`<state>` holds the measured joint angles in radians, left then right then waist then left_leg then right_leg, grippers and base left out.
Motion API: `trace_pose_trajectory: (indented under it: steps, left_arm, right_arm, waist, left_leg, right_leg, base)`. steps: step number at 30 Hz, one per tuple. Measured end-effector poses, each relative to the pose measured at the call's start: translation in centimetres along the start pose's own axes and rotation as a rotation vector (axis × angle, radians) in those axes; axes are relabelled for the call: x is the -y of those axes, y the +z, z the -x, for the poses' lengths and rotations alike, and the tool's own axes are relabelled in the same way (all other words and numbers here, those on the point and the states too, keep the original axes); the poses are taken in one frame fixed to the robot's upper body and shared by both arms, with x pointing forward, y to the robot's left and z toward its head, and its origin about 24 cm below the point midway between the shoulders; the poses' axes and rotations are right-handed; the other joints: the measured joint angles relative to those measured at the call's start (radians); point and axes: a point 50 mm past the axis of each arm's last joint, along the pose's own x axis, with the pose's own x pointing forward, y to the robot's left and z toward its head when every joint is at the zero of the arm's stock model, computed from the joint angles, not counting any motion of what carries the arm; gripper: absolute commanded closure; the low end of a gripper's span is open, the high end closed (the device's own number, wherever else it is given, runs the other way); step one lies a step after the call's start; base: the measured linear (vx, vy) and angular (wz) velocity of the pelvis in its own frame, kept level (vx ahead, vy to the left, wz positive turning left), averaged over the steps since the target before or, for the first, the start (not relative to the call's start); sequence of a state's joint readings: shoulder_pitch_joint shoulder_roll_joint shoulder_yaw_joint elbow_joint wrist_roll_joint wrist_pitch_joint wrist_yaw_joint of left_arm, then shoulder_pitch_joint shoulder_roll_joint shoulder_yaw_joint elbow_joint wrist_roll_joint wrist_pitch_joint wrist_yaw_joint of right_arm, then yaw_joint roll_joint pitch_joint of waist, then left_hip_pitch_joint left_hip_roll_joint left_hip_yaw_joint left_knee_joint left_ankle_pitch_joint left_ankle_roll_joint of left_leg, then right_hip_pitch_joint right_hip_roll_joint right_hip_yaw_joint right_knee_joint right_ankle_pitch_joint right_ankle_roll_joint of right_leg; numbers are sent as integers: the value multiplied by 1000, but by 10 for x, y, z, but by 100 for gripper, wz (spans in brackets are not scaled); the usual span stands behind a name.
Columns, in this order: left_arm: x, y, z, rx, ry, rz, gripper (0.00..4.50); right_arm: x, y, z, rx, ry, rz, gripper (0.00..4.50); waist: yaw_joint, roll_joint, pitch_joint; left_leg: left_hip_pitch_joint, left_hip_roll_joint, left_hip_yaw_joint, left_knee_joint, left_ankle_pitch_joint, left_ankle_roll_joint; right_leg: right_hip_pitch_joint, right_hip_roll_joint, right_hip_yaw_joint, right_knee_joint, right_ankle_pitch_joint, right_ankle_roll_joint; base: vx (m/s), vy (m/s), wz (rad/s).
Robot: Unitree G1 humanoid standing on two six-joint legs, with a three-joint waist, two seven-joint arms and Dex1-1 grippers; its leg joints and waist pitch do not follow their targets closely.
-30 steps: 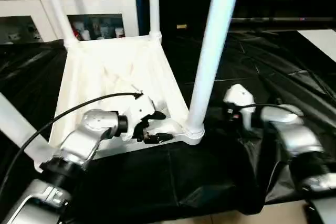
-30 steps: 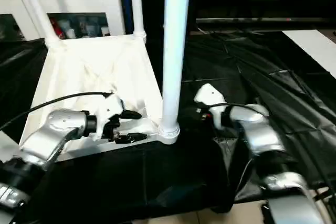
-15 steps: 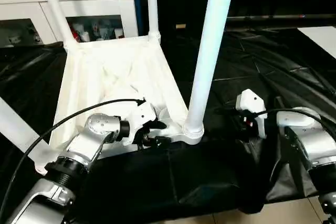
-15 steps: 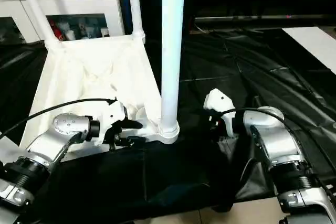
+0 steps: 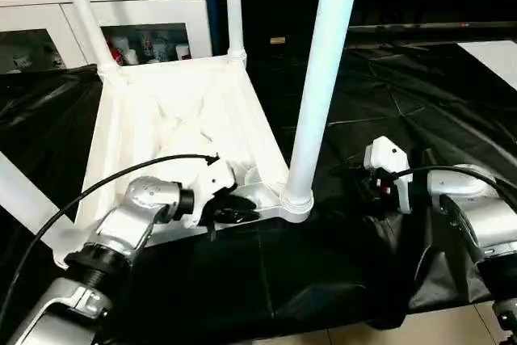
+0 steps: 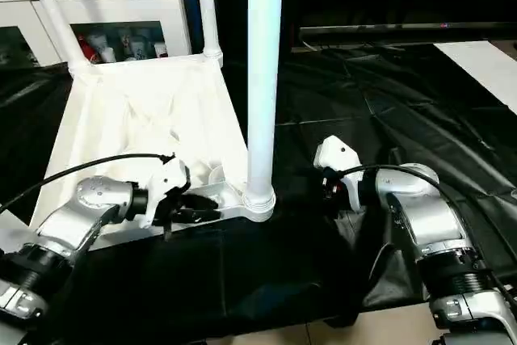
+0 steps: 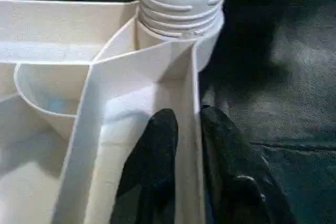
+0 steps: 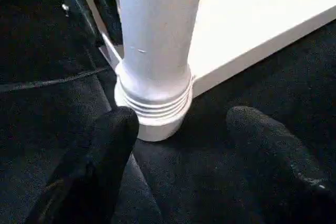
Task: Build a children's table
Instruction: Rotate leg to tighten
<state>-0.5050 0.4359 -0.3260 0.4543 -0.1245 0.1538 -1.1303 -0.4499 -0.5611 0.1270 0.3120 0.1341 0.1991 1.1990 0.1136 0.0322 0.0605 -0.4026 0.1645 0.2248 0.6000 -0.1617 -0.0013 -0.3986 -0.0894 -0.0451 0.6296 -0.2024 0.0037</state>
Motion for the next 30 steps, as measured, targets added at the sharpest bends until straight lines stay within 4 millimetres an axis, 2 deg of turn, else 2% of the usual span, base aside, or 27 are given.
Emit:
trace_pose_trajectory:
  steps: [2, 6, 8, 12, 17, 22, 24, 30]
  left_arm:
    - [0, -1, 1, 0, 3, 3, 404]
    - [1, -1, 1, -1, -8, 2, 429]
    - [1, -1, 1, -2, -8, 3, 449]
    - [2, -1, 2, -1, -6, 3, 450]
    - [2, -2, 2, 0, -3, 3, 450]
    - [2, -2, 2, 0, 0, 1, 450]
    - [2, -2, 2, 0, 2, 0, 450]
    - [2, -2, 2, -1, 8, -2, 450]
  right_arm:
    - [-1, 0, -2, 14, 6, -24, 101]
    - [-4, 0, -8, 38, 20, -47, 80]
    - [-5, 1, -12, 48, 22, -50, 49]
    - [-10, 1, -24, 55, 37, -42, 27]
    - [-15, 3, -44, 43, 42, 12, 27]
    - [-11, 2, -53, 35, 13, 3, 27]
    - [-8, 3, -55, 36, 4, -4, 61]
    - [-10, 0, -61, 50, 15, -23, 107]
  waist:
    - [-1, 0, 0]
    - [-2, 1, -1]
    - [-2, 1, -1]
    - [-2, 1, -1]
    - [-4, 1, -1]
    - [-2, 1, -1]
    - [-3, 1, -1]
    - [-4, 1, -1]
  left_leg:
    - [0, 0, 0, 0, 0, 0]
    - [1, 0, 0, 0, 0, 0]
    - [1, 0, 0, 0, 0, 0]
    - [1, 0, 0, 0, 0, 0]
    - [1, 0, 0, -1, 0, 0]
    - [1, 0, 0, 0, 0, 0]
    - [1, 0, 0, -1, 0, 0]
    - [1, 0, 0, -1, 0, 0]
  right_leg:
    - [0, 0, 0, 0, 0, 0]
    - [0, 0, 0, 0, 0, 0]
    - [0, 0, 0, 0, 0, 0]
    - [0, 0, 0, 0, 0, 0]
    - [0, 0, 0, 0, 0, 0]
    - [0, 0, 0, 0, 0, 0]
    - [0, 0, 0, 0, 0, 0]
    - [0, 0, 0, 0, 0, 0]
  base:
    - [0, 0, 0]
    - [0, 0, 0]
    - [0, 0, 0]
    - [0, 0, 0]
    - [0, 0, 0]
    - [0, 0, 0]
    - [0, 0, 0]
    - [0, 0, 0]
